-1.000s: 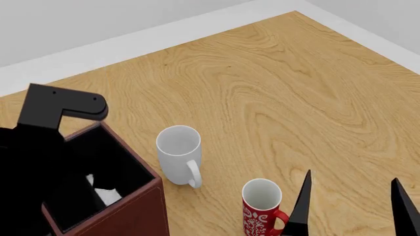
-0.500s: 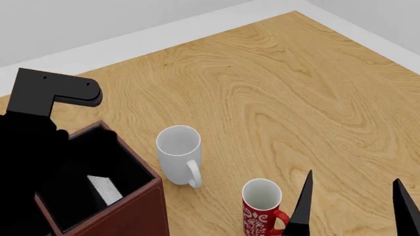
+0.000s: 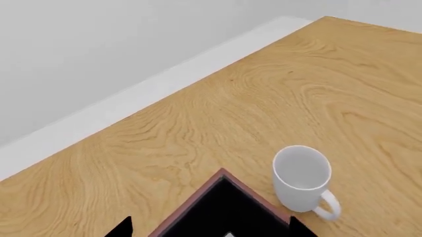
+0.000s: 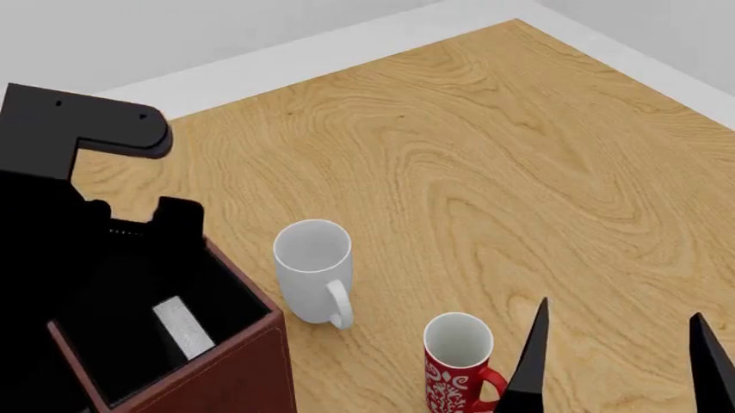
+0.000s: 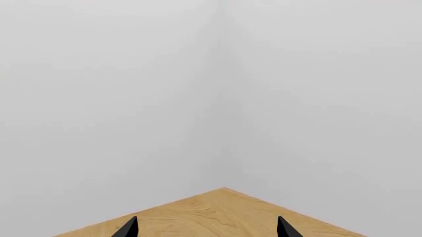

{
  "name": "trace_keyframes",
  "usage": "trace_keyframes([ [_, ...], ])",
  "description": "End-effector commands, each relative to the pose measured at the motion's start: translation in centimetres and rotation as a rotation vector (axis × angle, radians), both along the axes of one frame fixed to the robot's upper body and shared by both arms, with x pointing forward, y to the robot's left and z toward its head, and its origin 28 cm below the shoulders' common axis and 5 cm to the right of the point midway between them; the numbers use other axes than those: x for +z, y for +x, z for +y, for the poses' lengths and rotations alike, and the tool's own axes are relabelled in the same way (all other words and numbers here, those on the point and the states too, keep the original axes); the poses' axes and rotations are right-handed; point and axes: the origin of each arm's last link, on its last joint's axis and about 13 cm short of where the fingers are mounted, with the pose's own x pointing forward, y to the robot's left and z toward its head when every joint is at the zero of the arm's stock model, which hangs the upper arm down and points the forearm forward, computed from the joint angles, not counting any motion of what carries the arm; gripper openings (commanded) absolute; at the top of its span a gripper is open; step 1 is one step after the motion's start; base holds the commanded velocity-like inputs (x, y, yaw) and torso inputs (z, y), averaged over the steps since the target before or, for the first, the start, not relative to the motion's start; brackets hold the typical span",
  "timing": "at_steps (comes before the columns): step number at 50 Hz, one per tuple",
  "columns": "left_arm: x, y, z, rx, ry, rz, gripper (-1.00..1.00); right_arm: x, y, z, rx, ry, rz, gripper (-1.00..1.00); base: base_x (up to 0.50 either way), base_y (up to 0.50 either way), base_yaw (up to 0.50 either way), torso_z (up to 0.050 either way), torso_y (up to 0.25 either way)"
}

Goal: Pick up the book and place it in the right compartment of the caddy.

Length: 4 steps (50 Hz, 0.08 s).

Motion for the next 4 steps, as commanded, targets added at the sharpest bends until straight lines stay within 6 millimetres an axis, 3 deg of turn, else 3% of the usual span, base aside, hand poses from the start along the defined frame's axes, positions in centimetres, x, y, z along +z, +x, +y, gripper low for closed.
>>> trace_keyframes([
  [1,1.04,-0.93,-0.44,-0.031,-0.008,-0.053,1.00,0.01,0.01,0.03,0.001,-0.001,0.000,1.00,0.00,0.00,0.00,0.000,0.000],
  [4,1.25,-1.14,-0.48,-0.034,-0.010,-0.066,1.00,-0.02,0.00,0.00,0.001,0.000,0.000,1.00,0.00,0.00,0.00,0.000,0.000],
])
